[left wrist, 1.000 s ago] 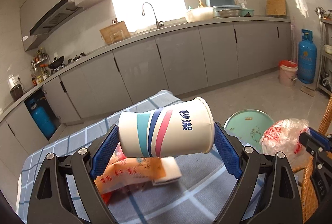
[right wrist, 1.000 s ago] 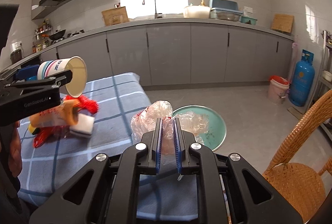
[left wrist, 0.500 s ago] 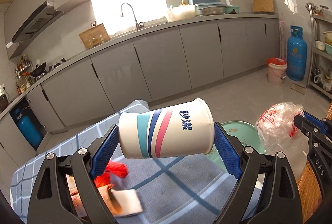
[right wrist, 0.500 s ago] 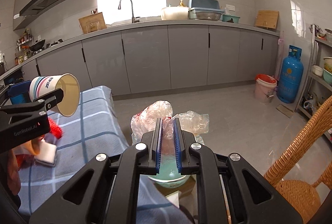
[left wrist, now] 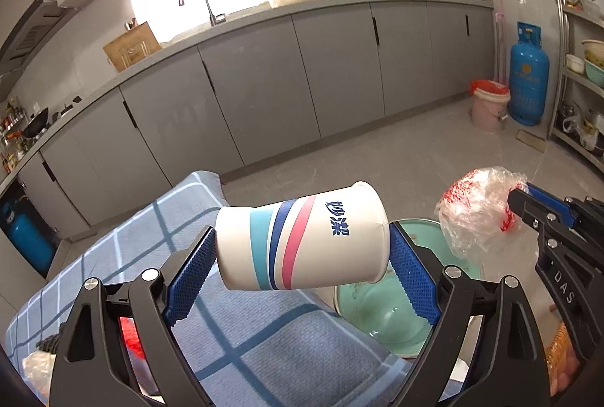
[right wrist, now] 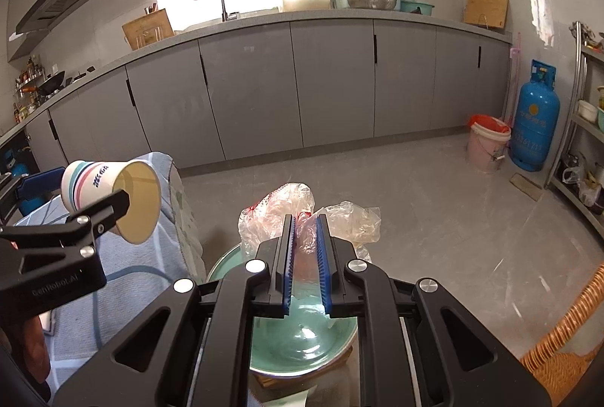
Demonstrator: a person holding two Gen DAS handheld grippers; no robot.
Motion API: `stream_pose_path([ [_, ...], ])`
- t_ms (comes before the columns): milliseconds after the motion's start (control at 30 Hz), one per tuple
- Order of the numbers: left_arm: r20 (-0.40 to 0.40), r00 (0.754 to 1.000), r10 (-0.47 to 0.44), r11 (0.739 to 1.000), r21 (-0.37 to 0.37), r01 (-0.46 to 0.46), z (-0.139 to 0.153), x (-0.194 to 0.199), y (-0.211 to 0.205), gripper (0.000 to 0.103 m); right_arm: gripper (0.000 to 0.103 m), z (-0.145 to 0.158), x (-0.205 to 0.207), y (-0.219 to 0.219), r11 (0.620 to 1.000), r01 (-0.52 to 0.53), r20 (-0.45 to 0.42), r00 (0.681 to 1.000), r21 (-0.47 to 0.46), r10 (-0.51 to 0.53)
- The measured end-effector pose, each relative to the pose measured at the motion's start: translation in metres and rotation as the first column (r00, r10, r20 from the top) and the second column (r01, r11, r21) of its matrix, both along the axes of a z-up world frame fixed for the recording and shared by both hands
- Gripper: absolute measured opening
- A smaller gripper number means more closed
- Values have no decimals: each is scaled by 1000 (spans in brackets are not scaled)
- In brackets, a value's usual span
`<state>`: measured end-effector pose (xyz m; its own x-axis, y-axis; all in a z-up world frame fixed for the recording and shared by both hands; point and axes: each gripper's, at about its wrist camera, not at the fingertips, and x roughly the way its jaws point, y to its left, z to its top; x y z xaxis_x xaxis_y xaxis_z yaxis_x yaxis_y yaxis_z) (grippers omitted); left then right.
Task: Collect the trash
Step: 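Carry the cup and bag to the green basin and release both, then return both tools to the table and grasp the orange wrapper with the right gripper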
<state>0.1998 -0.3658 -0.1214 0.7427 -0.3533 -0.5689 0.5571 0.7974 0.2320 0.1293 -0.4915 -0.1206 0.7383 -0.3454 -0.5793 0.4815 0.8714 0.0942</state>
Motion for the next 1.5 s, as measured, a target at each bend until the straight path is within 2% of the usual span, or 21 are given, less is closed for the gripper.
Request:
stream_pose_path([
  [200, -47, 999, -16, 999, 50, 18, -29, 24, -30, 88, 15, -26, 29, -23, 999, -12, -28, 1000, 38, 13],
  [433, -96, 995, -16, 996, 90, 24, -52, 42, -45, 88, 19, -51, 44, -45, 996, 5, -37, 999, 89, -1],
  [500, -106, 994, -6, 996, 92, 16, -55, 46, -45, 89, 27, -55, 47, -48, 995, 10, -35, 999, 102, -6],
  [533, -108, 994, -2, 996, 92, 12, -56, 47, -44, 89, 40, -57, 47, -50, 994, 14, -29, 1000, 113, -10],
  [567, -112, 994, 6, 996, 93, 5, -57, 49, -44, 89, 48, -58, 47, -50, 992, 18, -25, 1000, 121, -15],
  [600, -117, 993, 7, 996, 92, 4, -58, 50, -44, 89, 48, -59, 47, -51, 992, 19, -24, 1000, 124, -16],
  [767, -118, 993, 14, 996, 91, -4, -56, 49, -40, 95, 50, -56, 42, -51, 991, 42, -14, 999, 129, -41],
  [867, -114, 993, 10, 996, 84, 0, -52, 47, -38, 95, 57, -53, 34, -51, 990, 56, 0, 998, 133, -57],
  [1233, -111, 993, 28, 997, 72, -20, -45, 43, -31, 95, 61, -45, 20, -46, 987, 74, 4, 997, 144, -75],
  [1300, -105, 994, 39, 997, 73, -31, -42, 40, -26, 95, 65, -43, 18, -42, 987, 73, 3, 997, 144, -74],
  [1500, -79, 994, 77, 995, 73, -71, -28, 26, 3, 95, 65, -32, 9, -15, 989, 40, 3, 999, 143, -41],
])
